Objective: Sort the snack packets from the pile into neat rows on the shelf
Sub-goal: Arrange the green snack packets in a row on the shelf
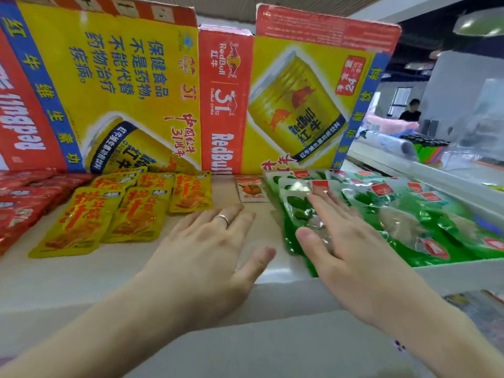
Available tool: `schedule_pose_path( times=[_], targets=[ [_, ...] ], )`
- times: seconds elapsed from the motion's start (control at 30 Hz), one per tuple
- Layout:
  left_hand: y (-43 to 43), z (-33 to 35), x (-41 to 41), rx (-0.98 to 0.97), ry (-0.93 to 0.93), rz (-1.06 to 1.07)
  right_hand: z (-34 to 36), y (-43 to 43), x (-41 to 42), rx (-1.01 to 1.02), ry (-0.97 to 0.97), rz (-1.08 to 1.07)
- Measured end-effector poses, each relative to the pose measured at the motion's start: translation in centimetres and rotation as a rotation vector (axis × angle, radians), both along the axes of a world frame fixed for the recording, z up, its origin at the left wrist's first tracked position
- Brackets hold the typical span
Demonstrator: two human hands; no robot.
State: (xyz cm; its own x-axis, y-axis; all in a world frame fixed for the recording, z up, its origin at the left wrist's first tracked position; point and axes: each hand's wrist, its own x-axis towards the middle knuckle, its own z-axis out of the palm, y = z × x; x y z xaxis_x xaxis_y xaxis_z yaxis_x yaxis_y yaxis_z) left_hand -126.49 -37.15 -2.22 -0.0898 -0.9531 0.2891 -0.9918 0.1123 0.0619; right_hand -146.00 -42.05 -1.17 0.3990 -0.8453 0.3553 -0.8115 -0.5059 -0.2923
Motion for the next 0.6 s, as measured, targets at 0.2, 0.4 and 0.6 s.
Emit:
schedule_pose_path(
  times=[0.2,0.4,0.6],
  targets=[
    [-1.4,-0.8,-7.2,0.030,0.091,0.122,0.9,-3.1,-8.9,0.025,0.018,0.018],
    [-2.6,-0.7,-11.7,0.065,0.163,0.225,1.4,-5.8,-16.0,0.051,0.040,-0.150],
    [-3.3,-0.8,-13.9,-0.035,0.228,0.376,1.3,-6.8,-18.0,0.087,0.134,-0.141]
  ],
)
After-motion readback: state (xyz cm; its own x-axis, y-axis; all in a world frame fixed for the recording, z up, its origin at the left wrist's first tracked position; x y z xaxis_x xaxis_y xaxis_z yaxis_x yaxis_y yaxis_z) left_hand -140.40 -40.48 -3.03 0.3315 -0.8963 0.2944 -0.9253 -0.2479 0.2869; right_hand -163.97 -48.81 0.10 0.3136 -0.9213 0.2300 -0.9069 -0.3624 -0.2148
